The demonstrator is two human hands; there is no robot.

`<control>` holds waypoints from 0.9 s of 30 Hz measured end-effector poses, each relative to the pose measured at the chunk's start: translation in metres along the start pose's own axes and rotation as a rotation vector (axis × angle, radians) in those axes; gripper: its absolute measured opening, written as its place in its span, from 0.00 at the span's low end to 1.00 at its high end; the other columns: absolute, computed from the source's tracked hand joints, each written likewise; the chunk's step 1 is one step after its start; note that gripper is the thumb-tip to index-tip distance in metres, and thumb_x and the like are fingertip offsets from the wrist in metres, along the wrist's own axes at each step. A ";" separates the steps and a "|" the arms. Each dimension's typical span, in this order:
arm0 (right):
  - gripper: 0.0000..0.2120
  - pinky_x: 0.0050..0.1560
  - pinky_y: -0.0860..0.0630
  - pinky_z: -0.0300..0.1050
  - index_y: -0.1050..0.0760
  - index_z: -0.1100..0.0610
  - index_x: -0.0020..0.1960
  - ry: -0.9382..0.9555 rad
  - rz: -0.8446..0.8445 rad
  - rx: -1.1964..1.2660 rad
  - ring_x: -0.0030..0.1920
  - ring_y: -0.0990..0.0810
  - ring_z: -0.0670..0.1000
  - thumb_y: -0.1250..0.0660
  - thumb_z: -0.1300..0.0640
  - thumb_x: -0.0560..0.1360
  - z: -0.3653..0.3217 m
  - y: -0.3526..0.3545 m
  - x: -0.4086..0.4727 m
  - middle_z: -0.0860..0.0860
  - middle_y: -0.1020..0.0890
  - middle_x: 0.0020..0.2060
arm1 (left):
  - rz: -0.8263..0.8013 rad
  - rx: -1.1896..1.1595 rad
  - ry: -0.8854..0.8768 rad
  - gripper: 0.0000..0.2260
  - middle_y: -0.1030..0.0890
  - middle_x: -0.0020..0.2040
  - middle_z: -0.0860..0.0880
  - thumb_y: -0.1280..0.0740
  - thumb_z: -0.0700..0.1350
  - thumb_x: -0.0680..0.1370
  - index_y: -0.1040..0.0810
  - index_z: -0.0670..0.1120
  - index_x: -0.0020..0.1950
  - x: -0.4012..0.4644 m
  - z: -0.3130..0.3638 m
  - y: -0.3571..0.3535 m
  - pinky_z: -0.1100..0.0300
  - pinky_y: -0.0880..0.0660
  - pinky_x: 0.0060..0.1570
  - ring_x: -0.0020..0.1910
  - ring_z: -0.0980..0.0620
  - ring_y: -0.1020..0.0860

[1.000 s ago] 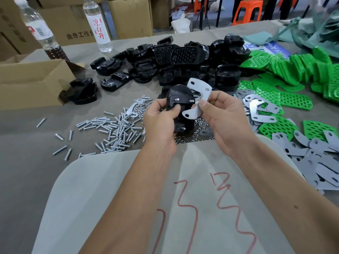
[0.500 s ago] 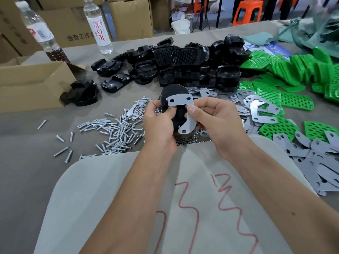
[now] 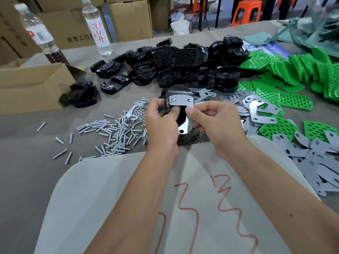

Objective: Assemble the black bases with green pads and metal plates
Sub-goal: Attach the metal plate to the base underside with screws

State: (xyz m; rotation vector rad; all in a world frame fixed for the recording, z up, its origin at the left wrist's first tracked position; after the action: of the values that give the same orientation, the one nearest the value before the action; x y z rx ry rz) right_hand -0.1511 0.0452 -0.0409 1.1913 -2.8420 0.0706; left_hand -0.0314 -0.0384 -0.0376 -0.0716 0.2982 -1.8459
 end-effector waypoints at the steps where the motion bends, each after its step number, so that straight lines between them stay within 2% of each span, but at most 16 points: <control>1: 0.06 0.29 0.27 0.38 0.15 0.58 0.42 -0.008 0.002 -0.005 0.29 0.23 0.48 0.21 0.57 0.74 0.000 0.000 0.000 0.62 0.16 0.34 | 0.002 0.002 -0.002 0.10 0.17 0.48 0.36 0.32 0.31 0.79 0.24 0.46 0.46 0.000 0.000 0.000 0.29 0.23 0.57 0.46 0.40 0.19; 8: 0.07 0.23 0.32 0.34 0.15 0.61 0.41 -0.074 0.010 -0.015 0.22 0.28 0.44 0.21 0.58 0.74 0.002 0.001 0.003 0.51 0.20 0.25 | -0.018 0.006 0.021 0.09 0.17 0.47 0.39 0.31 0.31 0.79 0.23 0.45 0.48 0.000 -0.003 0.001 0.32 0.21 0.55 0.44 0.42 0.20; 13: 0.09 0.24 0.32 0.34 0.17 0.58 0.38 -0.142 0.019 0.029 0.21 0.29 0.43 0.22 0.57 0.75 0.004 0.006 0.005 0.49 0.22 0.24 | -0.138 0.073 0.057 0.15 0.17 0.55 0.33 0.29 0.27 0.74 0.23 0.45 0.52 -0.004 0.000 -0.001 0.30 0.22 0.57 0.55 0.31 0.17; 17: 0.09 0.27 0.30 0.35 0.16 0.59 0.37 -0.152 0.031 0.053 0.24 0.28 0.45 0.21 0.59 0.74 0.005 0.007 0.005 0.51 0.22 0.24 | -0.200 0.092 0.075 0.17 0.17 0.52 0.34 0.29 0.25 0.72 0.24 0.45 0.52 -0.006 0.002 -0.003 0.33 0.21 0.54 0.48 0.39 0.19; 22: 0.09 0.27 0.28 0.35 0.17 0.59 0.36 -0.115 0.063 0.039 0.24 0.27 0.45 0.21 0.59 0.74 0.004 0.007 0.004 0.51 0.21 0.24 | -0.257 0.068 0.145 0.18 0.17 0.50 0.38 0.32 0.25 0.74 0.25 0.44 0.56 -0.003 -0.002 -0.003 0.51 0.20 0.42 0.45 0.42 0.19; 25: 0.10 0.28 0.28 0.36 0.17 0.56 0.35 -0.084 0.098 -0.001 0.25 0.25 0.46 0.21 0.58 0.74 0.002 0.008 0.004 0.51 0.19 0.25 | -0.289 0.120 0.137 0.15 0.14 0.50 0.41 0.31 0.29 0.76 0.23 0.45 0.58 -0.001 0.000 0.000 0.50 0.17 0.46 0.45 0.43 0.16; 27: 0.10 0.28 0.27 0.37 0.17 0.56 0.36 -0.073 0.109 0.001 0.25 0.26 0.46 0.21 0.58 0.74 0.001 0.010 0.006 0.51 0.19 0.25 | -0.308 0.222 0.085 0.14 0.12 0.50 0.44 0.29 0.33 0.78 0.20 0.49 0.59 0.001 0.003 0.003 0.50 0.15 0.46 0.47 0.46 0.13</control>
State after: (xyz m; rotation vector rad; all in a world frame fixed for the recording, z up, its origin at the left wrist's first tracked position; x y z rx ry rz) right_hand -0.1621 0.0480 -0.0420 1.0594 -2.9696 0.0346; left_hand -0.0284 -0.0403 -0.0358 0.1210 0.1442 -2.1806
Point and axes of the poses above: each hand's wrist, its own x-axis towards the middle knuckle, its own y-axis out of the back of the hand, z = x × y, the point moved 6 cm from there along x, towards the middle knuckle
